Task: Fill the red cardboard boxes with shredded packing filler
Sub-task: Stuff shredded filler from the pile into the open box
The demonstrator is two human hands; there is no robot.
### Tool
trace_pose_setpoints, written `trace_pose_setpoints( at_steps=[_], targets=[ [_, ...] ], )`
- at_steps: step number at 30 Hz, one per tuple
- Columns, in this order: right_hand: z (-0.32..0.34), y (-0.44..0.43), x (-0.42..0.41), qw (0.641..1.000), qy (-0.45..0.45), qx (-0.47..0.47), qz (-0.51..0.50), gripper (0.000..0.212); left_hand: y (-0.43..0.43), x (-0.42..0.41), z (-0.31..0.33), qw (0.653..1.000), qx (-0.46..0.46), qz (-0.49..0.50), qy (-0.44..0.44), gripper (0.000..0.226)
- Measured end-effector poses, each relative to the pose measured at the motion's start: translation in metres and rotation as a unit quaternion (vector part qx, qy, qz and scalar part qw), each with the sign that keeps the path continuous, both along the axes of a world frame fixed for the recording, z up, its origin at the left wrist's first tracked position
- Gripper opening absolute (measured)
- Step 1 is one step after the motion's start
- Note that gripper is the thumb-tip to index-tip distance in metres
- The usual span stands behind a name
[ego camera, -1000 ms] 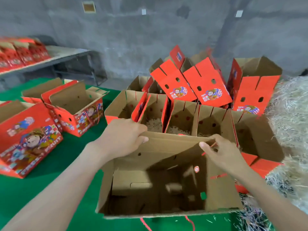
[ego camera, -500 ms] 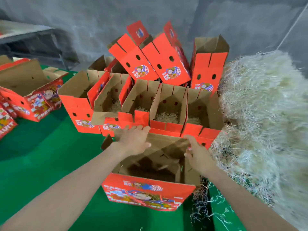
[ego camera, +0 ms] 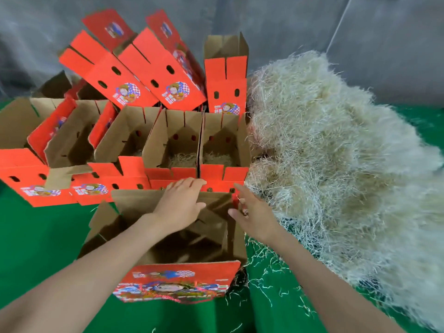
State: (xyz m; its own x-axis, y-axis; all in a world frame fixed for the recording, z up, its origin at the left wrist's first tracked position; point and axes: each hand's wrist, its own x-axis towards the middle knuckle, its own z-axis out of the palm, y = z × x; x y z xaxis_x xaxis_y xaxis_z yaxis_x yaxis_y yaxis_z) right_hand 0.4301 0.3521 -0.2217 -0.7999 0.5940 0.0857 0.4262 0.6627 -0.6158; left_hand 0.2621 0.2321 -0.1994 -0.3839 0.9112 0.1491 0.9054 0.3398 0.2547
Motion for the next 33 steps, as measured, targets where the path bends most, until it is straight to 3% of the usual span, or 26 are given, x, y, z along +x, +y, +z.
trace_pose_setpoints(
  at_steps=[4, 6, 8, 11, 14, 17, 19, 21, 23, 25, 28, 30, 33],
  targets=[
    [-0.001, 0.044, 0.036, 0.992, 0.037, 0.04, -0.114, 0.051, 0.03, 0.03, 0.013, 0.992, 0.062, -0.078, -0.08, 0.052],
    [-0.004, 0.08, 0.057, 0.981, -0.024, 0.048, -0.187, 0.067, 0.051, 0.045, 0.019, 0.986, 0.054, -0.102, -0.12, 0.05],
    [-0.005, 0.116, 0.076, 0.961, -0.146, 0.041, -0.233, 0.097, 0.075, 0.056, 0.023, 0.983, 0.036, -0.115, -0.139, 0.05],
    [-0.016, 0.153, 0.092, 0.949, -0.237, 0.018, -0.206, 0.131, 0.107, 0.066, 0.027, 0.975, 0.027, -0.108, -0.194, 0.049],
    [-0.047, 0.157, 0.085, 0.947, -0.287, 0.062, -0.128, 0.136, 0.129, 0.068, 0.025, 0.96, 0.044, -0.071, -0.266, 0.045],
    [-0.085, 0.146, 0.076, 0.93, -0.336, 0.103, -0.107, 0.127, 0.145, 0.063, 0.02, 0.945, 0.045, -0.023, -0.322, 0.041],
    [-0.095, 0.147, 0.072, 0.923, -0.333, 0.106, -0.162, 0.097, 0.153, 0.059, 0.015, 0.934, 0.046, 0.004, -0.355, 0.037],
    [-0.086, 0.154, 0.067, 0.931, -0.284, 0.059, -0.223, 0.061, 0.159, 0.06, 0.012, 0.919, 0.046, 0.02, -0.39, 0.031],
    [-0.067, 0.164, 0.063, 0.948, -0.2, 0.033, -0.245, 0.048, 0.164, 0.065, 0.011, 0.901, 0.04, 0.023, -0.431, 0.039],
    [-0.045, 0.165, 0.061, 0.959, -0.106, 0.049, -0.26, 0.048, 0.171, 0.07, 0.012, 0.873, 0.015, 0.021, -0.488, 0.073],
    [-0.025, 0.15, 0.065, 0.967, -0.032, 0.07, -0.241, 0.05, 0.181, 0.083, 0.015, 0.785, -0.069, 0.018, -0.615, 0.122],
    [-0.018, 0.135, 0.069, 0.977, 0.012, 0.019, -0.212, 0.05, 0.188, 0.096, 0.01, 0.723, -0.118, 0.032, -0.68, 0.129],
    [-0.004, 0.121, 0.069, 0.985, 0.054, -0.022, -0.163, 0.053, 0.201, 0.117, 0.004, 0.632, -0.148, 0.101, -0.754, 0.101]
  ],
)
